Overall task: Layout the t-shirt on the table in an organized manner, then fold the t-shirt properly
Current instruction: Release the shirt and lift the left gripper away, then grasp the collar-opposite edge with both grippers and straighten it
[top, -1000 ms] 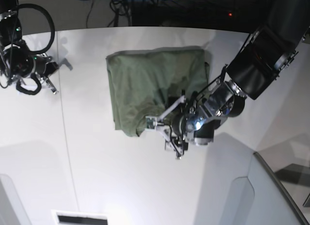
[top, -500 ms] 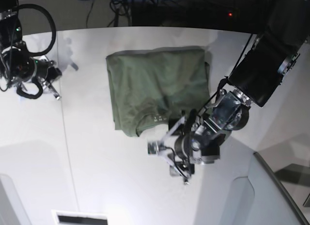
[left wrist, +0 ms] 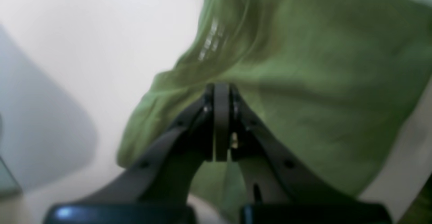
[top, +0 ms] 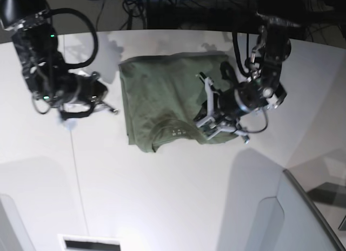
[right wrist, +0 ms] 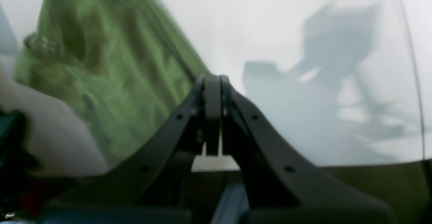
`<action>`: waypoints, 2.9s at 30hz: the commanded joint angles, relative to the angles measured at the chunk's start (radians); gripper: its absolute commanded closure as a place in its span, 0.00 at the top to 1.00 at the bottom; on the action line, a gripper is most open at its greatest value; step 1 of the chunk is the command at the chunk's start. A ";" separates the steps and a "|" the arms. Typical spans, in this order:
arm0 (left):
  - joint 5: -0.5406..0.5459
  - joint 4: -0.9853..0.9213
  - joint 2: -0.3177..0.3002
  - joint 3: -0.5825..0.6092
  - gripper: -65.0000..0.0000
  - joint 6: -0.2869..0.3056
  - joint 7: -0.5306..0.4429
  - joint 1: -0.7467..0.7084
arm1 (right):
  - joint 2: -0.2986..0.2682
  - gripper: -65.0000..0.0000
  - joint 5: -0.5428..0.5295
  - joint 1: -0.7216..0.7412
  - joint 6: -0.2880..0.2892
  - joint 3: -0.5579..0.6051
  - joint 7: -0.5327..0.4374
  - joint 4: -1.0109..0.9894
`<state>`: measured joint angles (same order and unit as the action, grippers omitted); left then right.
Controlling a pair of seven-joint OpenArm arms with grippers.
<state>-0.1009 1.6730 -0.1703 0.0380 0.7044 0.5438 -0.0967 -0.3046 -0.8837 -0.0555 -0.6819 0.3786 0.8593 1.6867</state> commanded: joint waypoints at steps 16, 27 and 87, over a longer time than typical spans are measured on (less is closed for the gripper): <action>0.258 -0.017 0.068 -0.496 0.00 -0.006 -0.041 -0.223 | 0.054 0.00 0.054 0.033 0.057 0.136 -0.019 -0.007; 0.370 -0.129 0.048 -0.576 0.00 -0.006 -0.043 -0.305 | 0.052 0.00 0.061 -0.016 0.057 0.139 -0.021 -0.018; 0.366 -0.248 -0.028 -0.103 0.00 -0.006 -0.288 -0.130 | 0.008 0.00 0.065 0.030 0.057 0.371 -0.271 -0.036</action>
<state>0.2428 1.4075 -0.1905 -0.0620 0.6888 0.2794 -0.2337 -0.2939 -0.8219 -0.0376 -0.6323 0.7567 0.6022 1.6291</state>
